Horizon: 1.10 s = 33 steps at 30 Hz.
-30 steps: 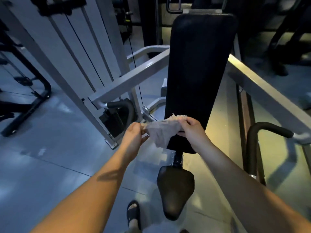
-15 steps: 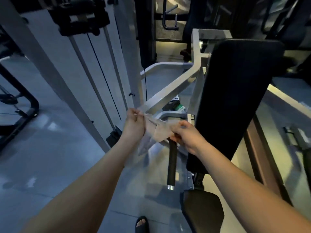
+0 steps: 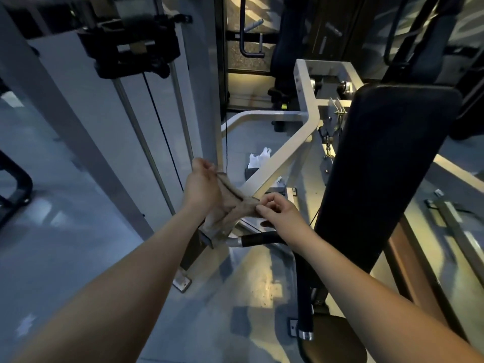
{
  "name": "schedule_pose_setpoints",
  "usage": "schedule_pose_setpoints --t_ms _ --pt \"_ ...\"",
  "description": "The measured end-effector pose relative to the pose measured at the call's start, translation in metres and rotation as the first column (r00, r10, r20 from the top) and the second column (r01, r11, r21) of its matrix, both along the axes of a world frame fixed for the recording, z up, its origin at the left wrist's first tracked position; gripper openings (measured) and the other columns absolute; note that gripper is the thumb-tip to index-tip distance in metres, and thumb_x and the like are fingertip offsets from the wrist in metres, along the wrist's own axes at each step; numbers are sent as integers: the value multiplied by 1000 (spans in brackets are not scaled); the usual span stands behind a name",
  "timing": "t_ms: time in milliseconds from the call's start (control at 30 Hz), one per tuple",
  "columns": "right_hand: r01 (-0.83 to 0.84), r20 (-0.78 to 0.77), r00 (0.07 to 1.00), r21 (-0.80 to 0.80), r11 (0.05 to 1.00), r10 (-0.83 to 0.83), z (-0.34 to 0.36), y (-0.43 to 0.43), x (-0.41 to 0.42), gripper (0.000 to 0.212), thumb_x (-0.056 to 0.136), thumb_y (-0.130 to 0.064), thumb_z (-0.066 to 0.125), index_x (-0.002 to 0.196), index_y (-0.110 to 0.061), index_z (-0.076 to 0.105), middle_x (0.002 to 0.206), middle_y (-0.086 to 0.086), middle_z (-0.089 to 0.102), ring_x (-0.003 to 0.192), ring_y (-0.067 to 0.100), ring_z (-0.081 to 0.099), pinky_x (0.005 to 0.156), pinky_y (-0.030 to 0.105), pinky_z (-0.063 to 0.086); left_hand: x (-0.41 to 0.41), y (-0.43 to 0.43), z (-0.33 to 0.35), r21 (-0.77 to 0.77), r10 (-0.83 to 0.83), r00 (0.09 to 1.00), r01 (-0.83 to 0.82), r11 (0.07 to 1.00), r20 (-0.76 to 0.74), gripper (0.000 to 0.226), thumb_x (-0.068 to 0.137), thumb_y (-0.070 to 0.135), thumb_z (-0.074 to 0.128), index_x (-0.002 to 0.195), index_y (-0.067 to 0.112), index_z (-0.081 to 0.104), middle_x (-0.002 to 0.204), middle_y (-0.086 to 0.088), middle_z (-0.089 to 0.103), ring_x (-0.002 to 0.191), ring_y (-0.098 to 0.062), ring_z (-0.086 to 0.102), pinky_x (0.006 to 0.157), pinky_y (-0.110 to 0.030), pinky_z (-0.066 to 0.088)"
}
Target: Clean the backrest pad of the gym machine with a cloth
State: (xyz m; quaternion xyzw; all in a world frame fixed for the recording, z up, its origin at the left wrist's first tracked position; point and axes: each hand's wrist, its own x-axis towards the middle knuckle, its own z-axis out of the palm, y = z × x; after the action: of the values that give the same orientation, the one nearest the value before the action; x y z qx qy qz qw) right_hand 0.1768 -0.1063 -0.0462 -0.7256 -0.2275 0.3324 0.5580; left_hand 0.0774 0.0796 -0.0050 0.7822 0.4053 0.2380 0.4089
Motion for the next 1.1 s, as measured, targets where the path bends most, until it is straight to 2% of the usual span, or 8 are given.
schedule_pose_setpoints --t_ms 200,300,500,700,767,900,1000,1100 --pt "135 -118 985 86 987 -124 -5 2 17 12 94 -4 69 102 5 67 94 12 71 92 24 68 91 34 59 24 21 6 229 26 977 24 973 -210 29 93 8 54 117 16 40 87 -3 61 72 -23 59 62 -36 47" --pt "209 -108 974 124 970 -197 -4 5 17 6 91 -1 71 95 4 69 91 15 71 88 24 70 87 31 60 46 30 8 251 13 991 21 968 -131 17 100 15 43 117 14 45 88 -4 58 79 -29 59 73 -43 52" --pt "285 40 953 203 937 -299 -3 17 22 11 91 -4 71 85 -12 68 92 10 73 86 21 71 84 34 60 71 48 7 159 -76 996 69 985 40 8 109 30 32 111 28 40 78 5 56 66 -10 54 52 -30 37" --pt "22 454 872 -412 911 184 -44 20 12 6 91 -24 64 86 -23 62 91 -4 62 84 13 61 79 41 57 66 58 -59 18 -166 865 197 980 -473 34 101 14 46 133 3 38 126 -23 52 112 -40 53 85 -43 43" --pt "-7 489 833 -459 889 259 -47 23 11 3 91 -23 62 88 -22 61 91 -4 61 85 15 59 78 44 56 64 53 -71 23 -185 879 217 976 -440 32 102 16 44 131 2 45 132 -24 48 116 -40 50 92 -43 42" --pt "-42 484 811 -512 858 328 -45 25 15 10 95 -28 58 92 -19 60 94 0 60 85 19 58 76 41 54 64 33 -71 -74 -396 859 394 916 -325 34 100 35 51 129 18 53 116 2 55 96 -19 57 69 -26 43" --pt "-19 452 840 -530 848 301 -43 16 18 10 96 -29 56 94 -21 61 95 -2 61 88 17 59 78 40 54 59 21 -74 -56 -484 761 513 856 -432 38 93 33 51 129 21 52 121 -6 52 106 -28 60 87 -34 51" --pt "31 433 875 -500 866 219 -32 -5 23 10 98 -26 56 95 -22 65 97 -3 65 90 14 61 81 36 54 52 12 -74 -62 -420 794 440 896 -440 45 88 36 51 131 23 50 126 -9 52 114 -33 57 97 -46 51"
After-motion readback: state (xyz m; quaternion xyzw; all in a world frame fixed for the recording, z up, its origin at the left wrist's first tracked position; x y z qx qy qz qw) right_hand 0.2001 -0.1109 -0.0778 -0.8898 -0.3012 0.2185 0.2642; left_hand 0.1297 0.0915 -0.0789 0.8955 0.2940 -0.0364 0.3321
